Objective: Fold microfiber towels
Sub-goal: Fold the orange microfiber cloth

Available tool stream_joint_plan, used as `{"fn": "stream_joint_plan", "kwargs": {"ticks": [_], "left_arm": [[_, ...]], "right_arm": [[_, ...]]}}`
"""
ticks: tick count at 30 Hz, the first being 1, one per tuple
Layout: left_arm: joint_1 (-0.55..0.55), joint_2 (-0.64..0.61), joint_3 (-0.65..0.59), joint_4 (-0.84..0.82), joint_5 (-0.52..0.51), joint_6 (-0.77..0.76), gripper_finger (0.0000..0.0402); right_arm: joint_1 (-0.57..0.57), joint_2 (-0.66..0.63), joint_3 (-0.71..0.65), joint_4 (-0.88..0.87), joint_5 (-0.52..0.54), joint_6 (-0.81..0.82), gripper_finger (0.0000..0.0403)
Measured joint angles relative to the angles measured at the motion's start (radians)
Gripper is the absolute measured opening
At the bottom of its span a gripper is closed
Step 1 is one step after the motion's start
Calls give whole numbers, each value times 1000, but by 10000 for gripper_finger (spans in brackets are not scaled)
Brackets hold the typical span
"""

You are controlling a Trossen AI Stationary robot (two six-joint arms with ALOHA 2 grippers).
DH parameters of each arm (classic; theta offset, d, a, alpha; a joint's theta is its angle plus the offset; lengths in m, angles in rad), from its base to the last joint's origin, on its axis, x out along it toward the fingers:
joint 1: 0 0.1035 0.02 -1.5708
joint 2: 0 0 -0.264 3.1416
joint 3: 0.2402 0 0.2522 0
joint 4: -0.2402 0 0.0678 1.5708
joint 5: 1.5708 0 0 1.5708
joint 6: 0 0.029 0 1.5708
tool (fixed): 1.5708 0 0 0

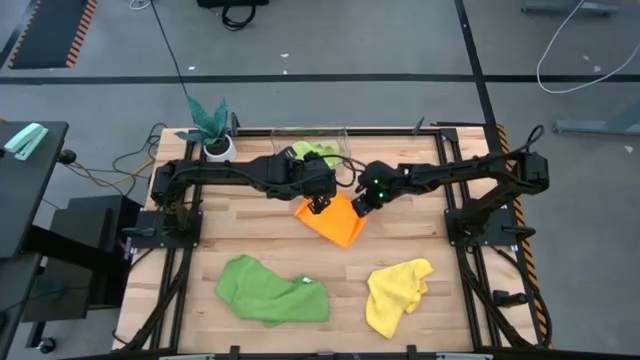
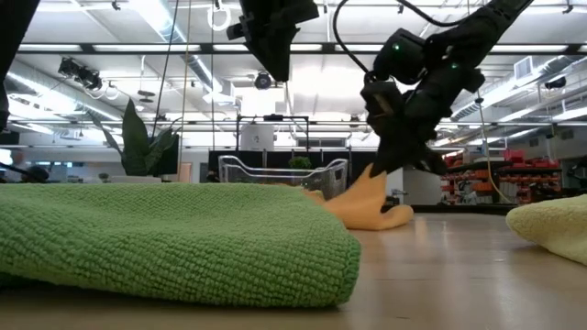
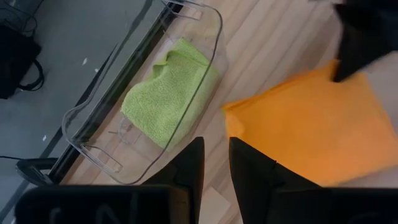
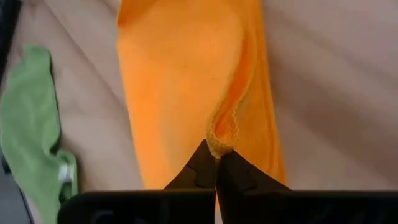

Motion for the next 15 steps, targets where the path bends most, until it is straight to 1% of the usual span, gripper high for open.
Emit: {"fn": "stream_joint_plan", "kwargs": {"ticks": [4,9,15], "left_arm": [[9,0,0,-1,0,0,76],[9,0,0,-2,0,15,73],[11,0,-1,-3,1,15,77]], "right_arm": [[46,1,0,-66,0,18,1],[60,2,0,-73,7,51,0],[103,2,0,-146,-5,55,0]]}}
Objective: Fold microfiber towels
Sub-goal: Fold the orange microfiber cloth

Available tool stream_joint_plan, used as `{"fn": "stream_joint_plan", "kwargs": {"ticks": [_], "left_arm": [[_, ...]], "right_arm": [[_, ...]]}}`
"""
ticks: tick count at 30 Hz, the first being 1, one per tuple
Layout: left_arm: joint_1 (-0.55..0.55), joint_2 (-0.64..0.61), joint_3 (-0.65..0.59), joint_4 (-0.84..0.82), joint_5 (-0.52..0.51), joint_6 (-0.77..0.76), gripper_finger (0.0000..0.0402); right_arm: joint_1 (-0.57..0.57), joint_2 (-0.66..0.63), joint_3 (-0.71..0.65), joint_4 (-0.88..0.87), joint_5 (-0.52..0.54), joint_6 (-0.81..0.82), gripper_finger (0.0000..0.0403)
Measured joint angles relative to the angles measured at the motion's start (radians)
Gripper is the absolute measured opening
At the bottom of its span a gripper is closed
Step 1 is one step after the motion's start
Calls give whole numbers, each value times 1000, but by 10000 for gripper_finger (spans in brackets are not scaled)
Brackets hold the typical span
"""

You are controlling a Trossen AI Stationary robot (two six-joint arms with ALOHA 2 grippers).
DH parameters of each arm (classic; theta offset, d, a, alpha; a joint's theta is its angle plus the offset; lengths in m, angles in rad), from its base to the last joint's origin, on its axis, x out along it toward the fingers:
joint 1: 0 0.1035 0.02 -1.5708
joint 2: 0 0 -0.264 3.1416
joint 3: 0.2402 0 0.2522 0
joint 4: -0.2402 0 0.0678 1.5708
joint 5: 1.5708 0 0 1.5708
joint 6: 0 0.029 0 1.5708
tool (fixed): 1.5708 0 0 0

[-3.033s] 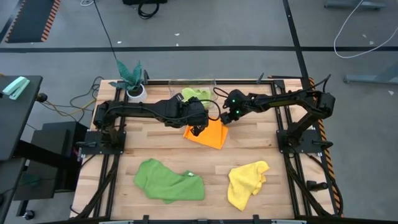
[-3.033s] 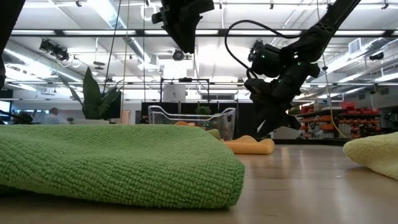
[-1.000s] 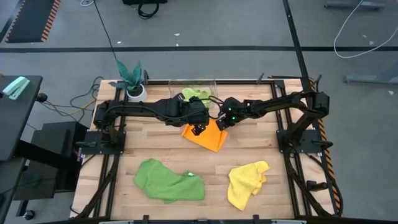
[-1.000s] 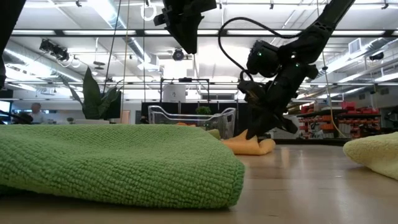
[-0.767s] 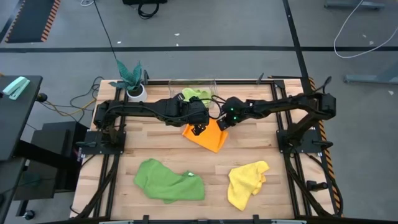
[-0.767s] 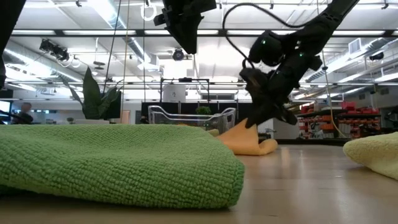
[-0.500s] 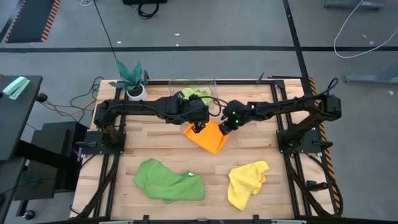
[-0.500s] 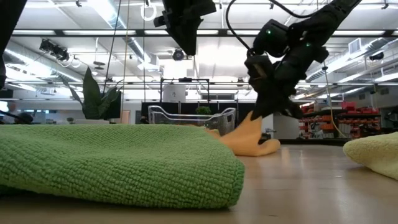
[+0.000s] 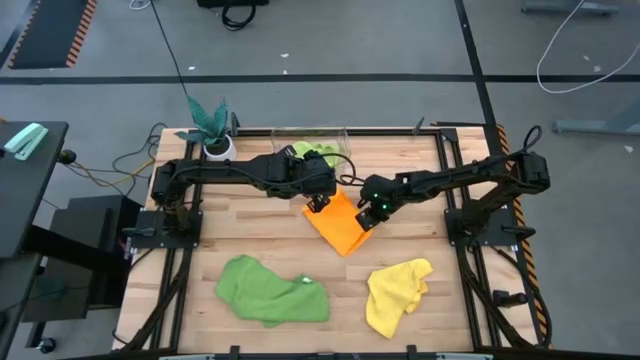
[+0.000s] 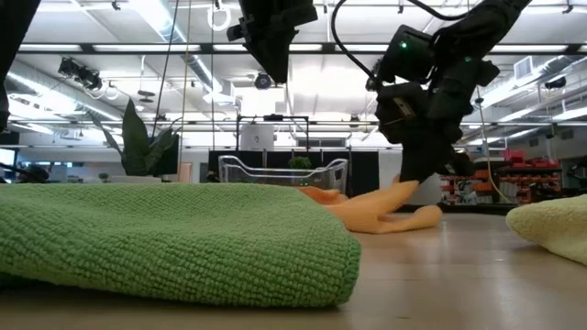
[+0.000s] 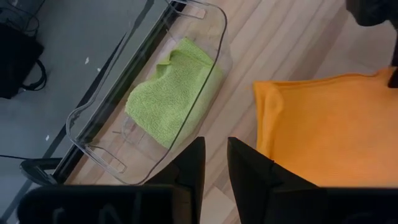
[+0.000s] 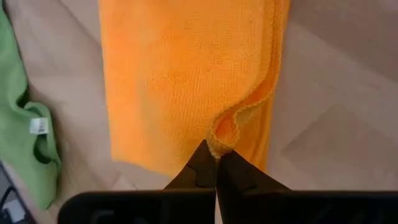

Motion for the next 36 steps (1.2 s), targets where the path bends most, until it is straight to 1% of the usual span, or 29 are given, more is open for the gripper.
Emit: {"fn": "stream_joint_plan", "kwargs": {"ticks": [7,11,18,23,29,32,36], "left_arm": [[14,20,0,-9,13,0,67],[34,43,0,-32,25,2,69],[67,39,0,-38,29,45,75],[89,38,0,-40,102,54,69],[100,39,0,-45,113,83,74],[108,39,0,-67,141,86,79],[112,38,-46,-35,196,105,84]], "right_arm": [[56,2,0,-5,0,32,1],[102,22,0,-31,-6,51,4],[167,50,0,-43,-7,50,27],[196,50,0,-58,-7,43,56],[228,50,0,-169,-3,39,105],[238,50,0,-211,13,41,128],[239,48,0,-213,13,50,154]]}}
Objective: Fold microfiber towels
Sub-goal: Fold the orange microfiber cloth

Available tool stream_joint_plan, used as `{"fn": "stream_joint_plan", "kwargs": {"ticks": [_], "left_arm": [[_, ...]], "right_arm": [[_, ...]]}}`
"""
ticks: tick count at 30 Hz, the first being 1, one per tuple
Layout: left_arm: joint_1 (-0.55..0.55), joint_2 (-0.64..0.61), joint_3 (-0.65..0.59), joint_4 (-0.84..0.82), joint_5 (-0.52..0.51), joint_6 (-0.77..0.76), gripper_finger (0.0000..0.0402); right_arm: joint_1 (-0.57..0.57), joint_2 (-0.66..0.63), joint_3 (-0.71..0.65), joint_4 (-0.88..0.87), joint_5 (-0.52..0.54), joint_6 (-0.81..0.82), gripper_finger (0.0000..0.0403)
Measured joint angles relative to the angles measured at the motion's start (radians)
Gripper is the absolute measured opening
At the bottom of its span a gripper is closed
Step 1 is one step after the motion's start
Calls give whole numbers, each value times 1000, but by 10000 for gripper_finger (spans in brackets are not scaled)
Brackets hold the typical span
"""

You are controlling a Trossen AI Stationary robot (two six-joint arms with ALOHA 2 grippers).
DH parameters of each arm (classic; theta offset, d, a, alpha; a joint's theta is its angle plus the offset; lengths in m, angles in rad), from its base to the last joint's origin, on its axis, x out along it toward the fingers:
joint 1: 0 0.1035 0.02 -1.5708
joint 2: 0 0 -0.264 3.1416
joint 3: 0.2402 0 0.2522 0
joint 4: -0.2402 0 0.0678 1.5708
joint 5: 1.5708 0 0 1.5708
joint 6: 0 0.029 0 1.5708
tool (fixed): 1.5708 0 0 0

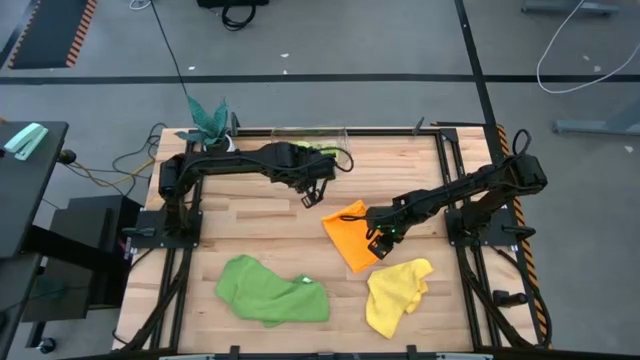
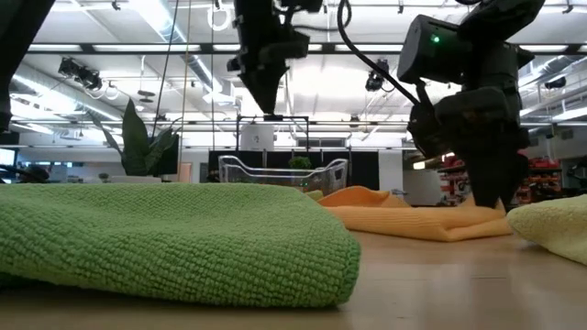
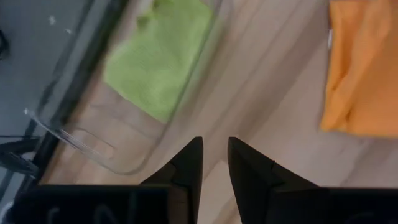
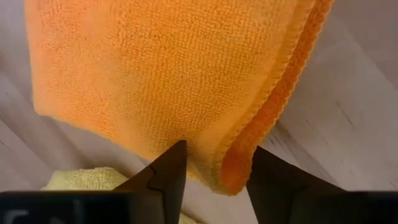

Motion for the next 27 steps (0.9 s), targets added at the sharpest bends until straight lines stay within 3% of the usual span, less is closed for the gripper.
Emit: {"fn": "stream_joint_plan", "kwargs": {"ticks": [8,16,22,27], "left_arm": [[9,-1,-181,93,148,-49,84],[-39,-1,-283,261,321,-107,85],[-109,-1,-321,382,354,-233,91],[-175,-1,-331,536,388,-370,85]], "right_arm": [[0,-23,0,-51,17,17,185],[-2,-87,-1,-121,52,23,194],[-31,-198,-1,-206,158,-11,194],[-108,-292,-1,-158,187,-108,194]]}}
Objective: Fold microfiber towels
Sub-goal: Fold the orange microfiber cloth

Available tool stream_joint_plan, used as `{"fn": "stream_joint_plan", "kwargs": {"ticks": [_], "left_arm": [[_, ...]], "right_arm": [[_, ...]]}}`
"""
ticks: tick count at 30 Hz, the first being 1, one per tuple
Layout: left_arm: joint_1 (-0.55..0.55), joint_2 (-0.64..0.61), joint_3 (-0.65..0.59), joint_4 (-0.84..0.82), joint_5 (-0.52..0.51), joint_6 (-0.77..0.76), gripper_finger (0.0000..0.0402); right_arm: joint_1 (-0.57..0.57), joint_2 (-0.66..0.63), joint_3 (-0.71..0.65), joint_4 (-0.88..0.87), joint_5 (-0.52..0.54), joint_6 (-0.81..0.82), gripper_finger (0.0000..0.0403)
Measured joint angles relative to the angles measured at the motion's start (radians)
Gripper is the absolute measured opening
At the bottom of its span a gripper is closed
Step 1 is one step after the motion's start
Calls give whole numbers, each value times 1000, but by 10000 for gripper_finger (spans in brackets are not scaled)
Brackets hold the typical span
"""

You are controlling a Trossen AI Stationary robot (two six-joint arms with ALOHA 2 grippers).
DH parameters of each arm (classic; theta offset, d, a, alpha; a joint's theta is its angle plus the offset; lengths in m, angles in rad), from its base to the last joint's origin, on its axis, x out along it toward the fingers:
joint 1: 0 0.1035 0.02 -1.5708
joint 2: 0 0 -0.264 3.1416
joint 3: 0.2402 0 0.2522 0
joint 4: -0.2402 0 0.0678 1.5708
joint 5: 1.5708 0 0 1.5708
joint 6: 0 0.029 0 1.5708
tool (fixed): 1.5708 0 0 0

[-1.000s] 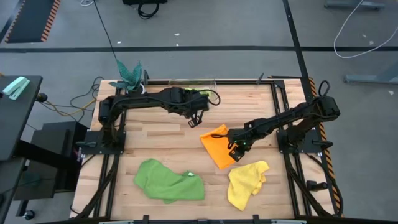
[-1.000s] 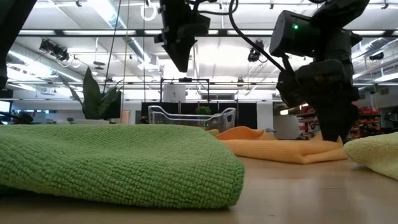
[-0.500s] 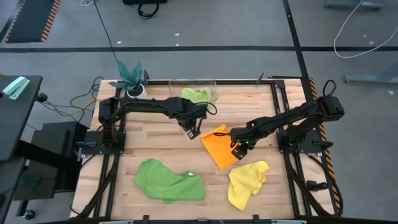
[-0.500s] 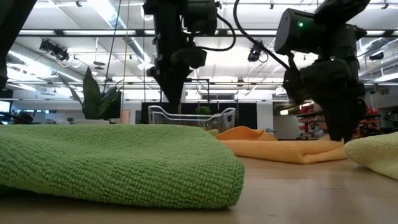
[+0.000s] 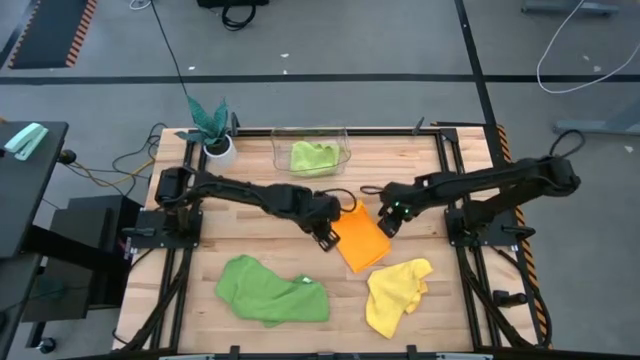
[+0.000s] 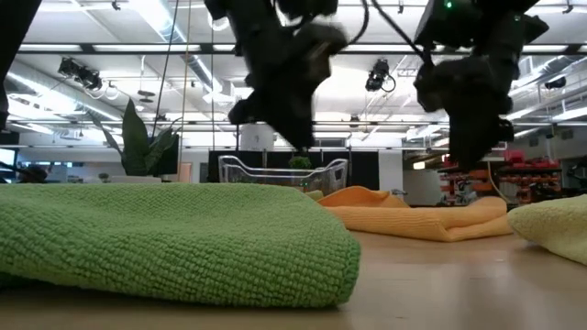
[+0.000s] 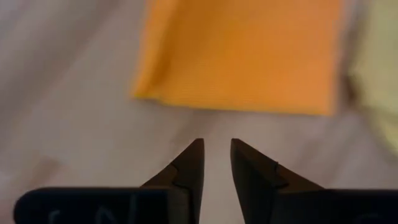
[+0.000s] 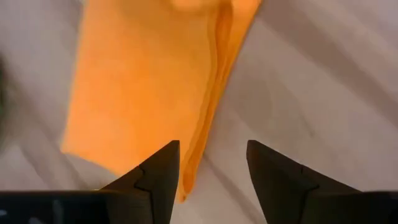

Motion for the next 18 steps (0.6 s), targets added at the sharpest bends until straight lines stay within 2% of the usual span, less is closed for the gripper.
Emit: {"fn": "stream_joint_plan", "kwargs": {"ticks": [4,10,14,18], "left_arm": [[-54,0,0,77,-23,-126,83],[-143,0,0,78,-188,-346,91],[-187,9,1,63,-315,-346,86],[-211,77,1,50,-328,-303,76]], "right_arm": [[-55,-65,0,19,-2,-93,194],[-114,-162,0,22,-3,-229,194],[-140,-210,0,23,-7,-273,194],[-140,-258,0,36,-38,-280,194]]}}
